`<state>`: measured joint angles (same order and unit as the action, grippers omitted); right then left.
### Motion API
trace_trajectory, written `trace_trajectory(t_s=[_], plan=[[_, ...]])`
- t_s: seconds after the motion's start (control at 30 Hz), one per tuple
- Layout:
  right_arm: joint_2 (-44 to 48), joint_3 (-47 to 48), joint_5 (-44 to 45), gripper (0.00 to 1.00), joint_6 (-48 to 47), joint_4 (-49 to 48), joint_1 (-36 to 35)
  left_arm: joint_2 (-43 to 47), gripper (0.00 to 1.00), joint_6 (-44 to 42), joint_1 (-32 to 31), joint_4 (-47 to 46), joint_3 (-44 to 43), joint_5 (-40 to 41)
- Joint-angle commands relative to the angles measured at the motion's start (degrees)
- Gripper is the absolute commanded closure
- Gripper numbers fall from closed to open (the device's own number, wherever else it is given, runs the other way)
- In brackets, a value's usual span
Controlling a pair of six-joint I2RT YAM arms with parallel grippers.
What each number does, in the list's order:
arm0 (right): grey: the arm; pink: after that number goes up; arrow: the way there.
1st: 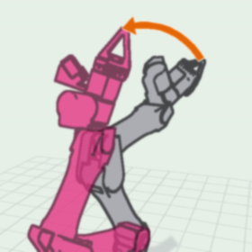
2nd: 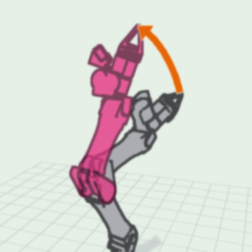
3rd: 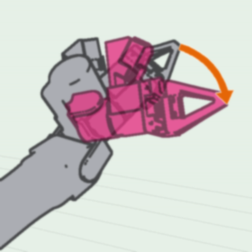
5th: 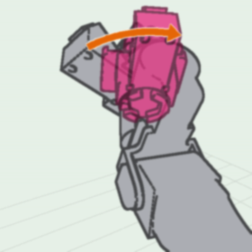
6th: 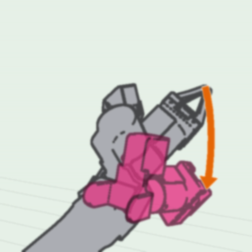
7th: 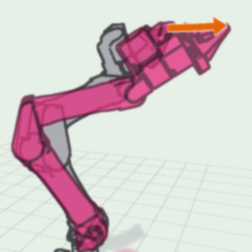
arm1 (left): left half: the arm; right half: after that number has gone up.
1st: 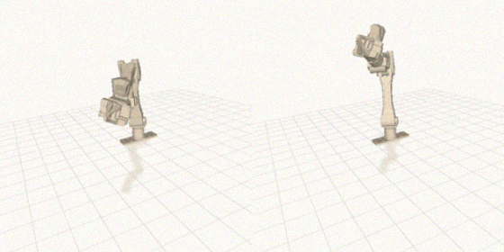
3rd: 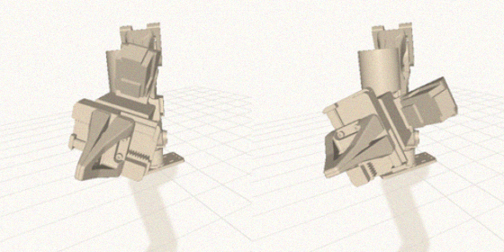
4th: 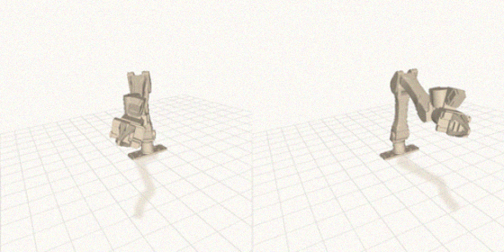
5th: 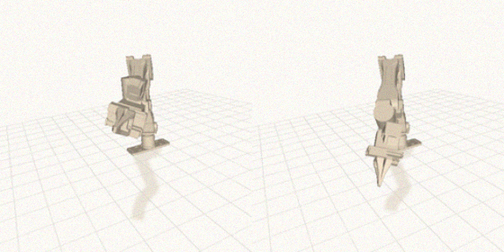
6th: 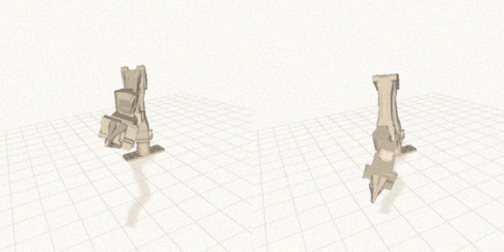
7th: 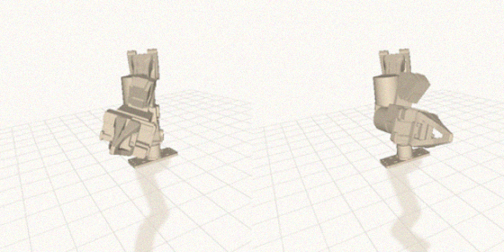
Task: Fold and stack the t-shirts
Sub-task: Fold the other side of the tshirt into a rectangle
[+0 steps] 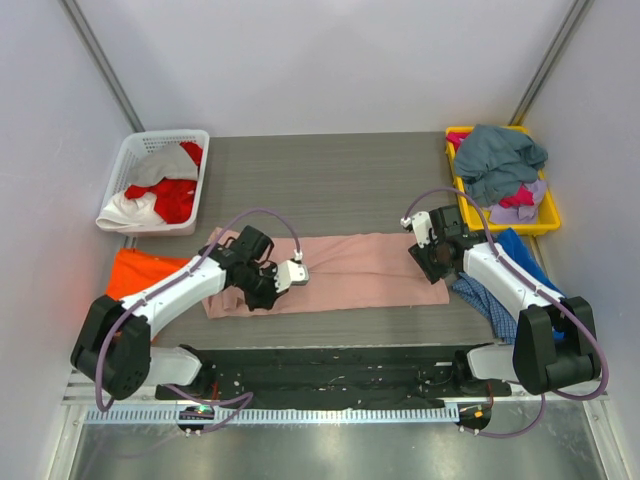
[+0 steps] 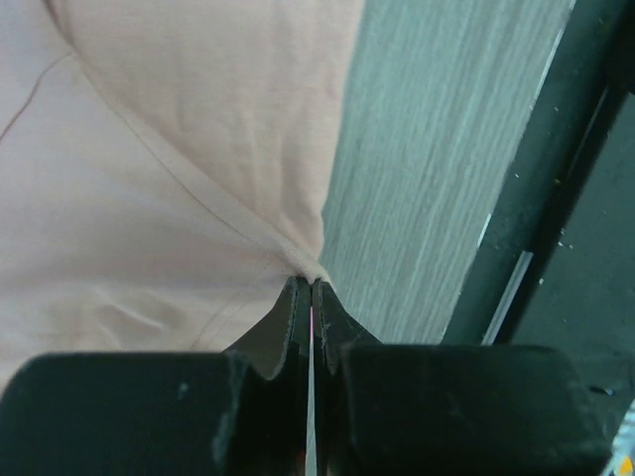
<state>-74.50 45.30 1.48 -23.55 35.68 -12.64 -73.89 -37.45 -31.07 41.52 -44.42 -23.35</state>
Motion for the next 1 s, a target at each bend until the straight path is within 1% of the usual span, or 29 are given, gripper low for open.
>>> trace_trajectory(t_s=[0.0,0.13,0.2,0.27,0.4,0.53,0.6,0.67,0.73,0.77,0.8,0.83,0.97], plan=[[-0.12,1.19,0.98,0.52,0.88,-0.17,-0.28,-2.57,0.96,-4.03,-2.32,5.94,-2.86,-1.79],[-0.38,1.28,1.07,0.52,1.05,-0.09,-0.45,-3.98,0.96,-4.56,-3.82,5.86,-3.12,-0.29],[-0.38,1.28,1.16,0.52,1.05,-0.09,-0.45,-4.33,0.86,-3.77,-3.91,4.64,-3.12,0.32],[-0.30,1.28,1.42,0.52,0.96,-0.09,-0.36,-3.99,0.79,-2.63,-3.91,3.49,-2.78,2.07],[-0.12,1.28,1.34,0.52,0.96,0.00,-0.54,-0.83,0.78,-0.08,-3.91,-2.12,-1.55,5.86],[0.40,1.63,1.16,0.50,0.96,0.09,-0.72,3.03,0.67,1.59,-3.91,-5.39,-0.40,8.67],[0.76,2.25,1.16,0.49,1.31,0.09,-0.98,4.71,0.65,2.38,-3.91,-7.66,0.04,11.38],[1.37,3.04,1.07,0.35,1.58,0.27,-1.24,7.52,0.59,3.43,-3.91,-10.82,1.44,14.20],[1.55,4.18,1.07,0.26,1.58,0.09,-1.51,9.02,0.54,3.79,-3.91,-13.03,3.19,19.64],[1.55,4.62,1.07,0.25,1.58,0.00,-1.59,9.11,0.52,3.70,-3.74,-14.87,3.73,21.23],[1.46,5.49,1.33,0.24,1.49,-0.52,-1.68,9.11,0.51,3.35,-3.65,-15.84,4.34,24.99],[1.20,5.85,1.60,0.23,1.49,-0.79,-1.68,9.02,0.48,3.44,-3.47,-16.81,5.39,26.15],[-0.38,7.43,2.21,0.20,1.31,-2.37,-2.21,6.49,0.44,2.21,-1.20,-20.32,7.33,30.12]])
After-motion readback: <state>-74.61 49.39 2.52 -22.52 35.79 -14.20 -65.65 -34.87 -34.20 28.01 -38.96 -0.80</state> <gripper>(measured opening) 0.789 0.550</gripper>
